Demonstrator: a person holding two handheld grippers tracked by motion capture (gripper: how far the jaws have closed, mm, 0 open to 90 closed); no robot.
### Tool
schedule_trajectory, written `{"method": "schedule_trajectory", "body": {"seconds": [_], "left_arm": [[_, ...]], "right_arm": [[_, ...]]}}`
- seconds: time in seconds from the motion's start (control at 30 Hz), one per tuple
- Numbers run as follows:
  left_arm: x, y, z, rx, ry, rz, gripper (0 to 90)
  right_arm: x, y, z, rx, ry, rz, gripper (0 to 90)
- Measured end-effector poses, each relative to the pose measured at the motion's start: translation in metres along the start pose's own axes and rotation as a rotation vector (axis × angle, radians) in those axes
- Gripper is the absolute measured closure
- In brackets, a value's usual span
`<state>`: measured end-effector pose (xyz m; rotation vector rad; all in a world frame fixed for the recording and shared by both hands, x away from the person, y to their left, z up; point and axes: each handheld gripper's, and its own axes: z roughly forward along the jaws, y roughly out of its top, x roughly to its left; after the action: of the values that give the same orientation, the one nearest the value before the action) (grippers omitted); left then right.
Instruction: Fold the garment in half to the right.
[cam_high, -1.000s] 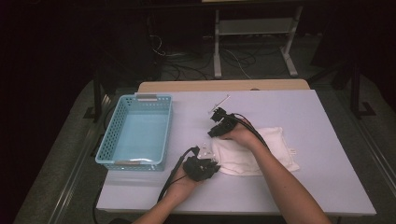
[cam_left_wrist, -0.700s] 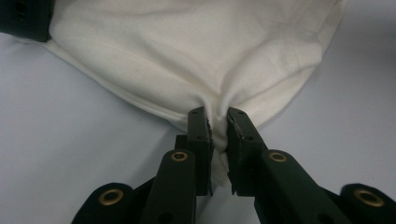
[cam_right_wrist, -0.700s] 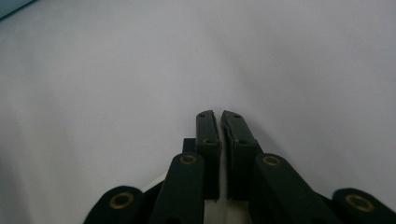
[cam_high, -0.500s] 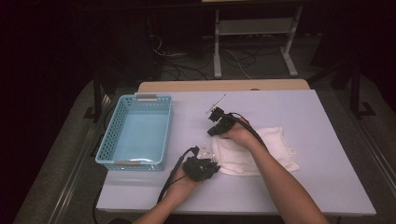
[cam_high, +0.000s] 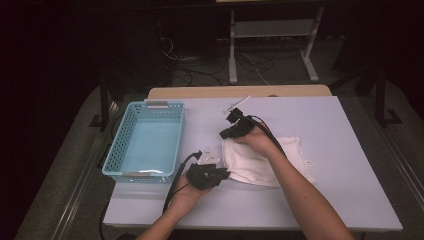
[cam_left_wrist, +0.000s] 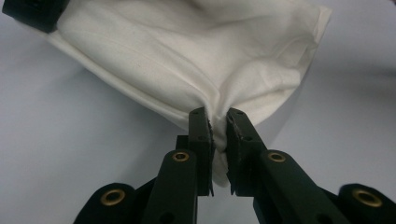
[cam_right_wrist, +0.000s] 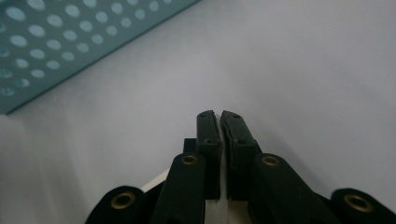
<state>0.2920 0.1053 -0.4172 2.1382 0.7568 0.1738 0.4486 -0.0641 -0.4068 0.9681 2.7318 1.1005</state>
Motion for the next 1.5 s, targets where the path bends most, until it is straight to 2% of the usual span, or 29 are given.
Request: {"method": "schedule_trajectory", "body": {"seconds": [0.2,0.33,0.5,0.6,0.8,1.03,1.23,1.37,1.5], "left_arm": [[0.004,0.006,-0.017,-0.03,-0.002,-0.022,80.3],[0.006,0.01,-0.031,-0.043,0.0,-0.023,80.3],[0.011,0.012,-0.046,-0.037,0.012,-0.02,80.3],[0.013,0.011,-0.044,-0.024,0.008,-0.023,80.3],[0.01,0.012,-0.038,-0.013,-0.009,0.004,80.2],[0.006,0.021,-0.032,-0.037,-0.04,0.027,80.2],[0.003,0.03,-0.028,-0.054,-0.064,0.043,80.2],[0.003,0.035,-0.026,-0.07,-0.086,0.043,80.2],[0.001,0.04,-0.023,-0.076,-0.099,0.062,80.2]], "right_arm": [[0.006,0.01,-0.008,-0.053,0.013,-0.004,85.3],[0.01,0.017,-0.013,-0.08,0.028,-0.005,85.2],[0.017,0.027,-0.013,-0.107,0.05,-0.019,85.2],[0.019,0.028,-0.007,-0.099,0.05,-0.02,85.2],[0.017,0.022,0.0,-0.101,0.074,-0.004,85.2],[0.013,0.017,-0.011,-0.143,0.082,-0.009,85.1],[0.005,0.011,-0.021,-0.183,0.1,0.013,85.1],[0.002,0.008,-0.028,-0.199,0.095,0.016,85.2],[-0.001,0.006,-0.036,-0.212,0.085,0.015,85.1]]}}
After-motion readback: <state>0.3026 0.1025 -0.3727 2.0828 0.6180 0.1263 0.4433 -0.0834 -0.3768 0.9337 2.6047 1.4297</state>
